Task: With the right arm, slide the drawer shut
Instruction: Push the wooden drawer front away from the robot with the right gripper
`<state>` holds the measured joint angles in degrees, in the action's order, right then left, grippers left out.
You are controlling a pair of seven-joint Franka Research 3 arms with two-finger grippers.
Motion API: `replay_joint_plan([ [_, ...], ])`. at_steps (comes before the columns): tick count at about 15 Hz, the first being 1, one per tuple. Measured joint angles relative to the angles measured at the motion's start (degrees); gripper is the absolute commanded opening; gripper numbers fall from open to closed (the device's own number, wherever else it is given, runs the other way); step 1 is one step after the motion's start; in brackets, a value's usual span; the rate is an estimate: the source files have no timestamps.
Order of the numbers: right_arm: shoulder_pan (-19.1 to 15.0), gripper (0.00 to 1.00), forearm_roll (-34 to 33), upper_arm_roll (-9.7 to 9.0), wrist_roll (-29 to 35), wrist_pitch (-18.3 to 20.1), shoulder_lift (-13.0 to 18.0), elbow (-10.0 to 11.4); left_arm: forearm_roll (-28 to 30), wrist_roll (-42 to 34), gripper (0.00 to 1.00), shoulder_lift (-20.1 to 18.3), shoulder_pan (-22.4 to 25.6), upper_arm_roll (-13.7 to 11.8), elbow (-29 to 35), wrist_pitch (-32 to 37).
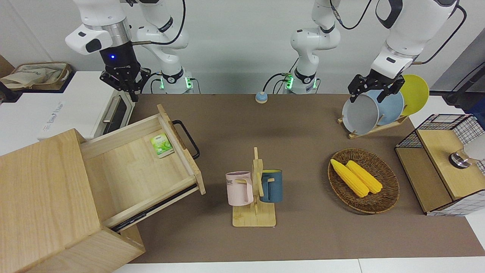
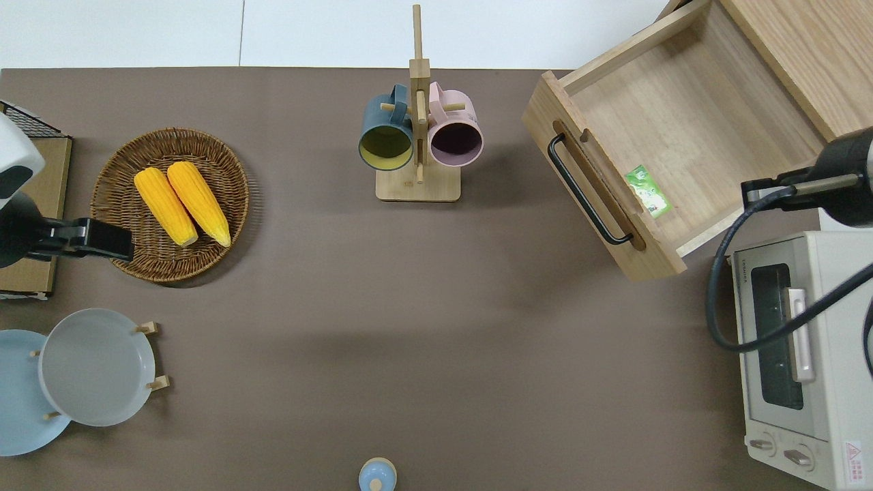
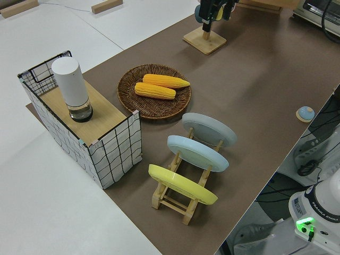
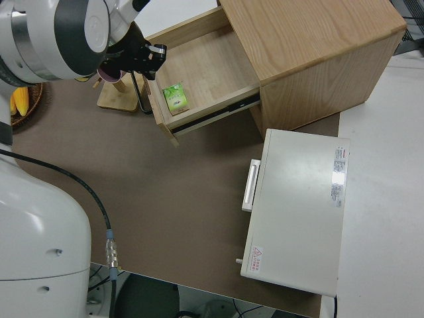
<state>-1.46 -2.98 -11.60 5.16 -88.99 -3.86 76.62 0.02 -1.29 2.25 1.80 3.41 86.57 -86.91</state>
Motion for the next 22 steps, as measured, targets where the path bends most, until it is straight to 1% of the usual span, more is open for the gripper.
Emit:
replay_joint_plan([
  [4, 5.88, 0.0, -0.08, -0.62, 10.95, -0.19, 0.02, 0.04, 0.0, 0.0, 0.99, 0.0, 0.0, 0.0, 0.0, 0.0],
  [6, 8.23, 0.0, -0.62, -0.67, 16.02, -0.55, -0.25, 0.13, 0.0, 0.0, 0.99, 0.0, 0.0, 0.0, 0.0, 0.0],
  [8, 10.83, 0.0, -1.66, -0.72, 21.45, -1.33, -0.96, 0.23, 0.0, 0.0, 0.99, 0.0, 0.0, 0.0, 0.0, 0.0],
  [11, 14.05, 0.0, -2.57, -0.76, 29.71, -1.47, -2.6, 0.42, 0.0, 0.0, 0.99, 0.0, 0.0, 0.0, 0.0, 0.0],
  [14, 15.52, 0.0, -2.62, -0.75, 37.96, -1.55, -4.62, 0.55, 0.0, 0.0, 0.99, 0.0, 0.0, 0.0, 0.0, 0.0],
  [19, 16.75, 0.0, -2.0, -0.79, 51.91, -2.46, -7.78, 0.92, 0.0, 0.0, 0.99, 0.0, 0.0, 0.0, 0.0, 0.0],
  [22, 16.97, 0.0, -1.86, -0.79, 58.92, -4.6, -10.22, 2.36, 0.0, 0.0, 0.99, 0.0, 0.0, 0.0, 0.0, 0.0],
])
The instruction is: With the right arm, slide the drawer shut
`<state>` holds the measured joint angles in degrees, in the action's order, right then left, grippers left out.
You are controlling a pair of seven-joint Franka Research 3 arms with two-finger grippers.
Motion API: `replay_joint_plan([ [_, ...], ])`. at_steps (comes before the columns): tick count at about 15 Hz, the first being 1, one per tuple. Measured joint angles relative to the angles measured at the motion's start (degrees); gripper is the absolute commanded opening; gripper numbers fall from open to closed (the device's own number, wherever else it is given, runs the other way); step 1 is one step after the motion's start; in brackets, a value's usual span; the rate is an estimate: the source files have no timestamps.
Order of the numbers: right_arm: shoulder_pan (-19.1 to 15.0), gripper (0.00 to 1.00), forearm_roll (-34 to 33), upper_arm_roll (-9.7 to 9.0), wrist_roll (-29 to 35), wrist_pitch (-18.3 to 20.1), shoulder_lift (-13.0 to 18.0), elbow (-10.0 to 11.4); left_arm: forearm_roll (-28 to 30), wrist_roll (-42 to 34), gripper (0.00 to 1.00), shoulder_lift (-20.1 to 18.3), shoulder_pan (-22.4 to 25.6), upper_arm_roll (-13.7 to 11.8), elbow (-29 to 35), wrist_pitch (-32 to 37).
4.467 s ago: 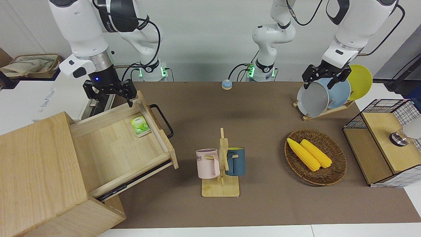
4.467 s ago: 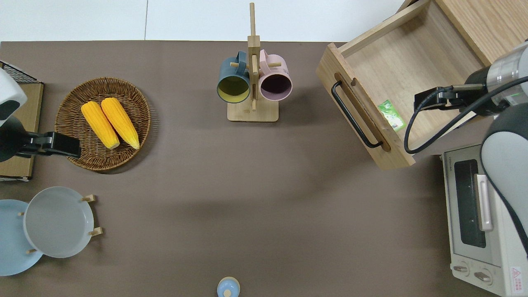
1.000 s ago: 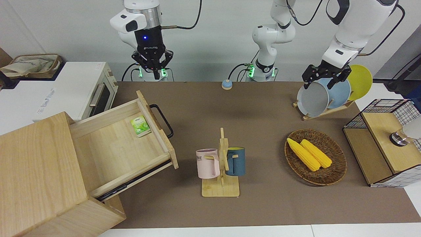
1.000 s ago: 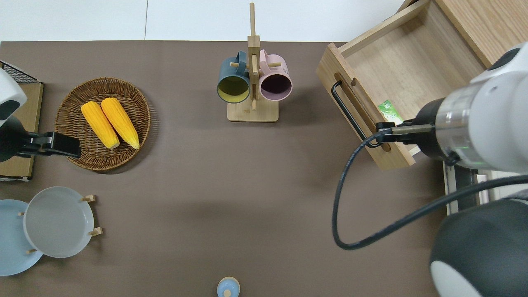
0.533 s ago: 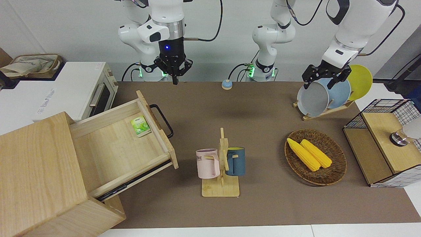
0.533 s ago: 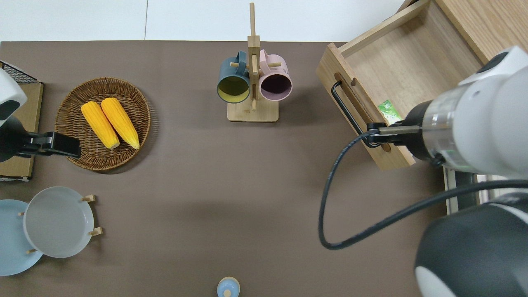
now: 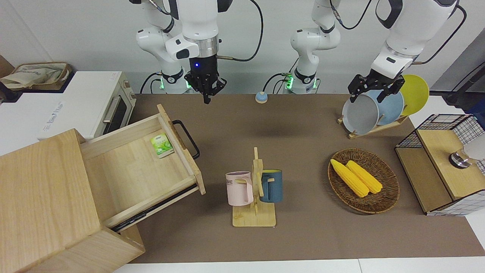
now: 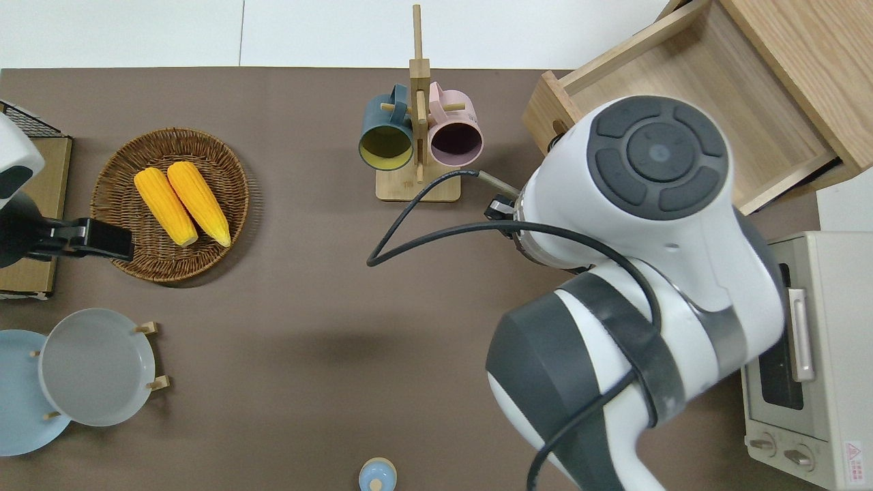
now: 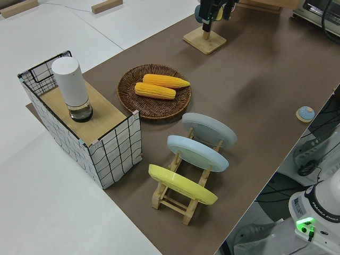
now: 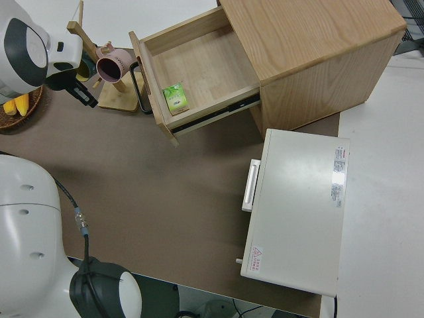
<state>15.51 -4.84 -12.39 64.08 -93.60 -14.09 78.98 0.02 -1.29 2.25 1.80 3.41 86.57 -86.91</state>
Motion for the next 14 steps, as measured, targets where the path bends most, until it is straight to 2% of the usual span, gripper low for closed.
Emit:
replay_joint_plan([
  [6, -0.45, 0.0, 0.0, 0.88, 11.25, -3.5, -3.38, 1.48, 0.0, 0.0, 0.99, 0.0, 0.0, 0.0, 0.0, 0.0],
  [9, -0.95, 0.0, 0.0, 1.72, 14.26, -3.88, -4.38, 2.32, 0.0, 0.0, 0.99, 0.0, 0.0, 0.0, 0.0, 0.0],
  [14, -1.38, 0.0, -0.23, 2.42, 16.61, -6.13, -6.69, 2.54, 0.0, 0.0, 0.99, 0.0, 0.0, 0.0, 0.0, 0.0],
])
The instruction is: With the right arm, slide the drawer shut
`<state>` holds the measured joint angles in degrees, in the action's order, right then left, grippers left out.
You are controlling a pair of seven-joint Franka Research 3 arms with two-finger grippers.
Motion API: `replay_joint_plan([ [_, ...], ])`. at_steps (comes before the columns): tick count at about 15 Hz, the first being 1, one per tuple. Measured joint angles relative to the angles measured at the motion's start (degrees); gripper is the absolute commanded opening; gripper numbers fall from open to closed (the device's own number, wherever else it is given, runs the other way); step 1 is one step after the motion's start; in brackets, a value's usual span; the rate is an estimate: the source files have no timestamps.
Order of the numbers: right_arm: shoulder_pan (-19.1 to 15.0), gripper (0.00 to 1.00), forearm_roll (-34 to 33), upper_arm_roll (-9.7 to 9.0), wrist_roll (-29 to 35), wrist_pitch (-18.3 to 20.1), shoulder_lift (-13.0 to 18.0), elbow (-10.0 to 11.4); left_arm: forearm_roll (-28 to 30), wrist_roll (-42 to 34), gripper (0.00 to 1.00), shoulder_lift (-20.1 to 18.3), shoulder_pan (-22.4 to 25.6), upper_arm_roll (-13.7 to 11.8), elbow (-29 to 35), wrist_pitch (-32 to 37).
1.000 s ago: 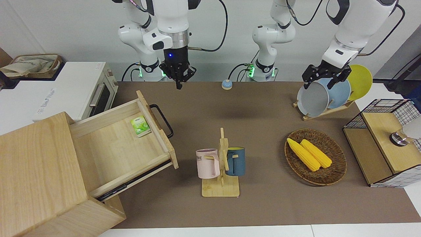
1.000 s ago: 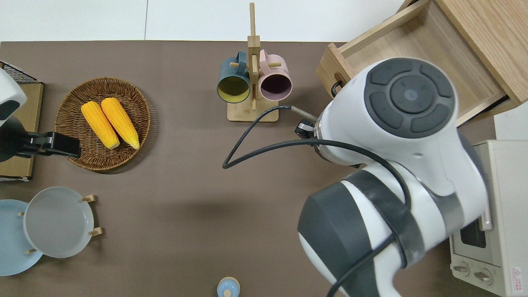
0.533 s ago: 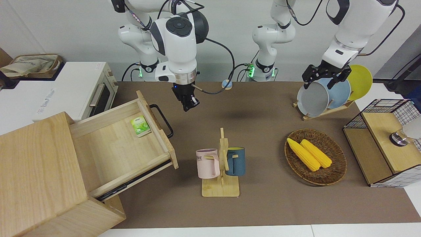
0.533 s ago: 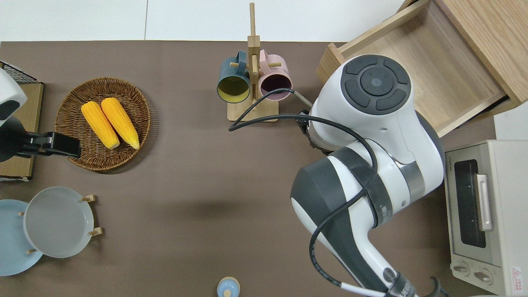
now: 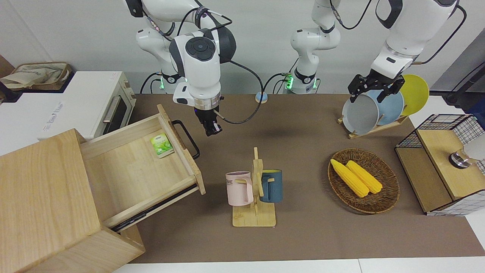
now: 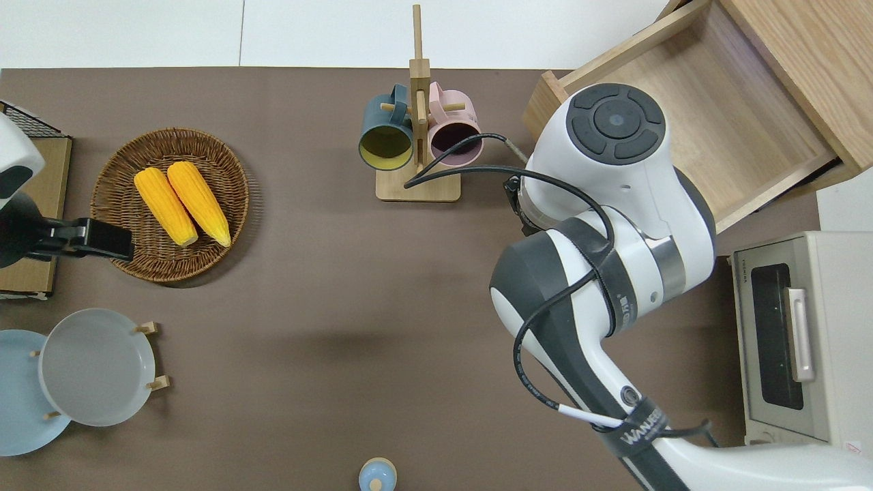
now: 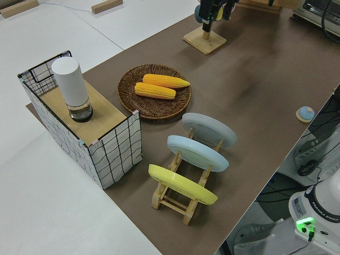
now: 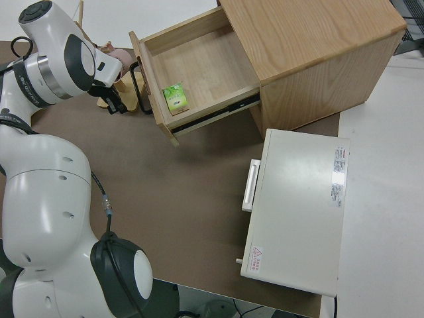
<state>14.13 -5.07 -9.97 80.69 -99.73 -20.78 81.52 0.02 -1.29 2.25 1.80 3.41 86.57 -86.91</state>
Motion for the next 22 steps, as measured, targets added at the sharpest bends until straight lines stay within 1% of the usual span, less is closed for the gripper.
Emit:
replay_joint_plan([
  [4, -2.01, 0.0, -0.84, 0.07, 0.11, -2.93, -0.87, 0.02, 0.0, 0.0, 0.99, 0.0, 0.0, 0.0, 0.0, 0.0],
  [10, -4.01, 0.0, -1.12, 0.06, 0.11, -5.12, -1.54, 0.03, 0.0, 0.0, 0.99, 0.0, 0.0, 0.0, 0.0, 0.0],
  [15, -5.79, 0.0, -1.59, 0.06, -0.1, -5.54, -2.29, 0.02, 0.0, 0.0, 0.99, 0.0, 0.0, 0.0, 0.0, 0.0],
  [16, -6.36, 0.0, -2.19, 0.05, -0.37, -6.16, -2.53, 0.02, 0.0, 0.0, 0.99, 0.0, 0.0, 0.0, 0.0, 0.0],
  [19, -8.07, 0.0, -3.46, 0.05, -2.68, -8.4, -3.21, 0.03, 0.0, 0.0, 0.99, 0.0, 0.0, 0.0, 0.0, 0.0],
  [22, -9.57, 0.0, -3.57, 0.06, -6.23, -9.34, -3.29, -0.06, 0.0, 0.0, 0.99, 0.0, 0.0, 0.0, 0.0, 0.0],
])
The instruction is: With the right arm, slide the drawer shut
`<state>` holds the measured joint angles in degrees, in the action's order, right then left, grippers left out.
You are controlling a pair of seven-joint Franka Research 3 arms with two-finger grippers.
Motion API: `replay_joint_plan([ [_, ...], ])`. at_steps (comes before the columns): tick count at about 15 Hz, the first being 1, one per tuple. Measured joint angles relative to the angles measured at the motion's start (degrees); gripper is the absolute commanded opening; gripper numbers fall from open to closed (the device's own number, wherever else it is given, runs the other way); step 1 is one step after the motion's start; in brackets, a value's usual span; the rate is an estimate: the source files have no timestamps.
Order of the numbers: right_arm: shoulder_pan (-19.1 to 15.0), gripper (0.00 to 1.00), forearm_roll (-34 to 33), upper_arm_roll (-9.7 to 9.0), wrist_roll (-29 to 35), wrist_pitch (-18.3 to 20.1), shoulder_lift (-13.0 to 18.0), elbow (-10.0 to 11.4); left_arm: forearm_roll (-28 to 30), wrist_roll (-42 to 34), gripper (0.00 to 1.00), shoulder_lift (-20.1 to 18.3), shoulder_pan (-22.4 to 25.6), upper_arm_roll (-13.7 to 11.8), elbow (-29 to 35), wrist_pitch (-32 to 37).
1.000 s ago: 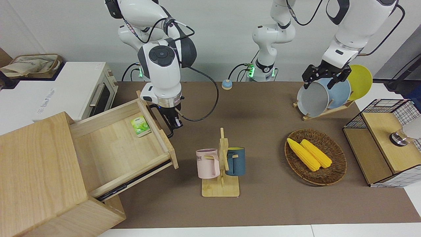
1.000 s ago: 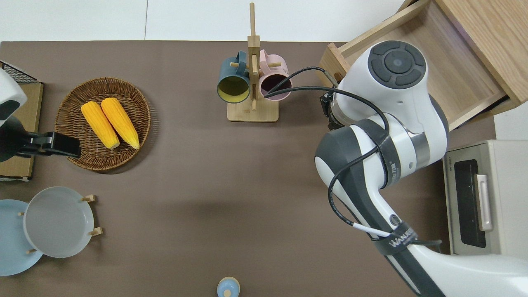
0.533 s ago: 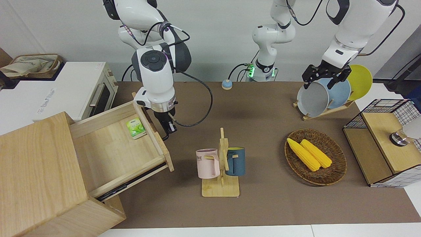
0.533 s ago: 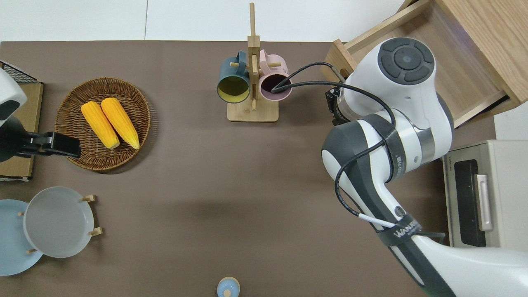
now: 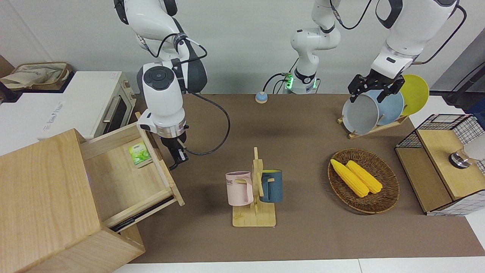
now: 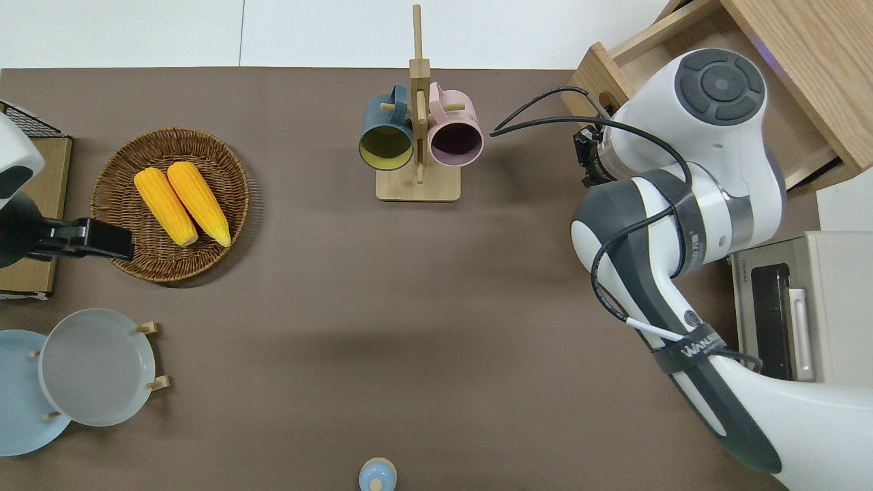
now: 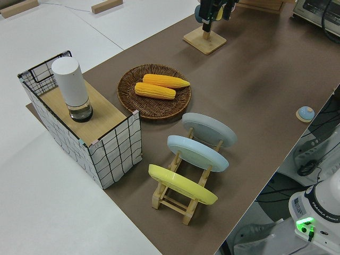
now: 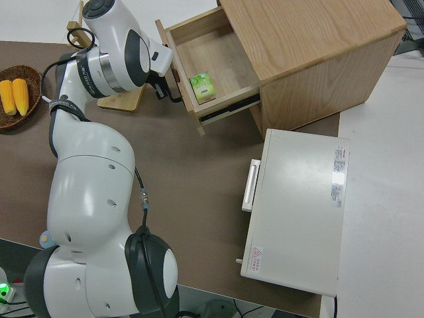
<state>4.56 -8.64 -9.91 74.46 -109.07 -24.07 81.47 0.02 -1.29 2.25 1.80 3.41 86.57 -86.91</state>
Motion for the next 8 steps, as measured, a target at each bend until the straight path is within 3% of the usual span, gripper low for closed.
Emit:
replay_joint_plan([
  [8, -3.23, 0.0, -2.34, -0.01, -3.2, -3.75, -0.13, -0.44, 0.0, 0.0, 0.99, 0.0, 0.0, 0.0, 0.0, 0.0],
])
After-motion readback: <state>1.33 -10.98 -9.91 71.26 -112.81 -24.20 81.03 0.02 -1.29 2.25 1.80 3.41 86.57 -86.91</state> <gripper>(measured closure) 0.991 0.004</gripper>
